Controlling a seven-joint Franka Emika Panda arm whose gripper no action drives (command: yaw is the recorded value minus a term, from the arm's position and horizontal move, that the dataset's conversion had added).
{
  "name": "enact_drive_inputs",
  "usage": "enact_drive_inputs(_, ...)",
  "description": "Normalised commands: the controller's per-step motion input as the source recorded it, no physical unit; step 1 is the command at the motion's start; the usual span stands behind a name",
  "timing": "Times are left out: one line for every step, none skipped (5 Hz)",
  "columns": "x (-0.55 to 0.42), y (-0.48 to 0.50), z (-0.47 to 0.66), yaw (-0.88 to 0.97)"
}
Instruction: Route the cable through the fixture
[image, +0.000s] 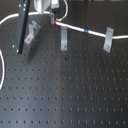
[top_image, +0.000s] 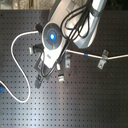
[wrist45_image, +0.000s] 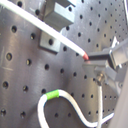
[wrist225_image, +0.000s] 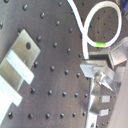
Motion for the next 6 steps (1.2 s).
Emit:
enact_drive_inputs(-0.021,0.014,0.0,0.0)
enact_drive_inputs(0.006,0.082,-0.09,0.0)
enact_drive_inputs(-0.007,-0.004,-0.66,0.0)
enact_drive_inputs(0.08,-0.02,-0.57,0.0)
enact_drive_inputs(0.21,0.182,-0.13,0.0)
enact_drive_inputs(0.146,0.423,0.01,-0.01)
